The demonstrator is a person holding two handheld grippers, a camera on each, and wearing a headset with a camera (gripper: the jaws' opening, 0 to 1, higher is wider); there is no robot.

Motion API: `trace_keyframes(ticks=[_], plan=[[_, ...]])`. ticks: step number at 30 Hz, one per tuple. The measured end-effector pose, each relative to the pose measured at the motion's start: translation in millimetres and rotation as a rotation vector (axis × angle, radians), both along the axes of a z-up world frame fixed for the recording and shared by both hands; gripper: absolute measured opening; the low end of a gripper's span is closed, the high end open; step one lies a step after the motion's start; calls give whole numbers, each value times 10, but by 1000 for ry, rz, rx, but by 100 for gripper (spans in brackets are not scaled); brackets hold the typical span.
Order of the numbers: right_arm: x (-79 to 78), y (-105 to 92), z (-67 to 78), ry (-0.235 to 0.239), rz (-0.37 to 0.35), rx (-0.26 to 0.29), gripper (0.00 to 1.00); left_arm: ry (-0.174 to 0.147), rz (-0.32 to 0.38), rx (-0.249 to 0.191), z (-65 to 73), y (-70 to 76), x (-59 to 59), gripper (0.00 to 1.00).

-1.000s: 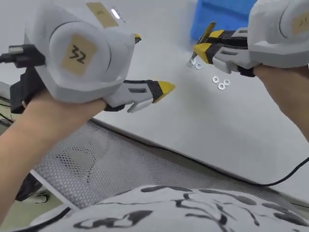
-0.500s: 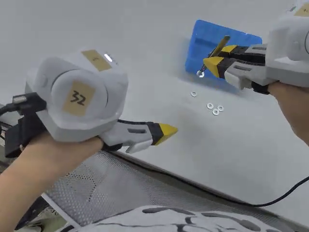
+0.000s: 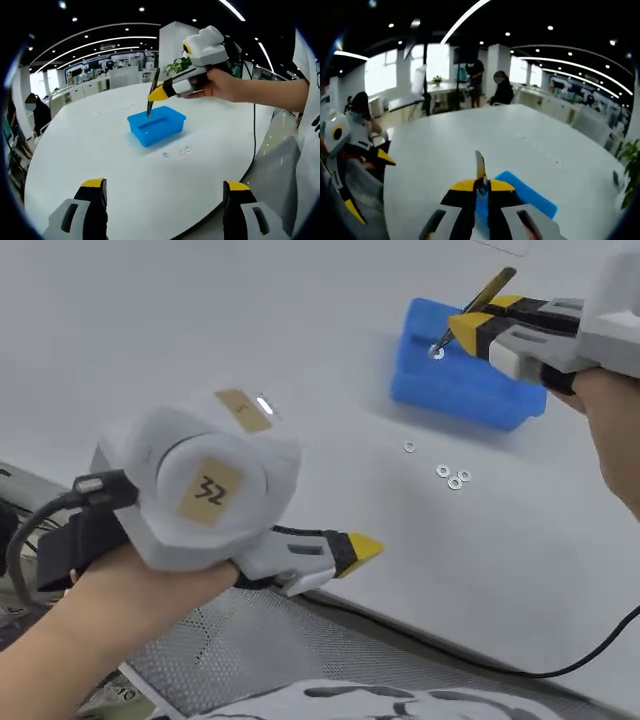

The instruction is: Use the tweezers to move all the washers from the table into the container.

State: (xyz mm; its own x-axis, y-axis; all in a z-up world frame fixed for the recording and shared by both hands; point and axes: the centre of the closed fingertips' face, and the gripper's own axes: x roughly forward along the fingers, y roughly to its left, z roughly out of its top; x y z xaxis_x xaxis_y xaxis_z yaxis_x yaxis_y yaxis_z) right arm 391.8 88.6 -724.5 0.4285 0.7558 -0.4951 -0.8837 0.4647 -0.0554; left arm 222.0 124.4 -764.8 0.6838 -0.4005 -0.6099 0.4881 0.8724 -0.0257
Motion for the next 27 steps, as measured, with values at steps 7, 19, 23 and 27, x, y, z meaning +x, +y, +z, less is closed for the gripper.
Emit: trace_keyframes(ticks=[7, 19, 23, 27], plan=[[126, 50, -316, 20, -36, -37, 4, 22, -22, -11, -32, -101, -47, 99], [224, 71, -639, 76, -54, -70, 4, 50, -35, 0, -87, -113, -83, 99], [281, 81, -767, 86, -64, -77, 4, 56, -37, 1, -99, -117, -92, 99], [256, 100, -827, 96, -61, -87, 4, 66, -41, 10, -131, -111, -103, 99]])
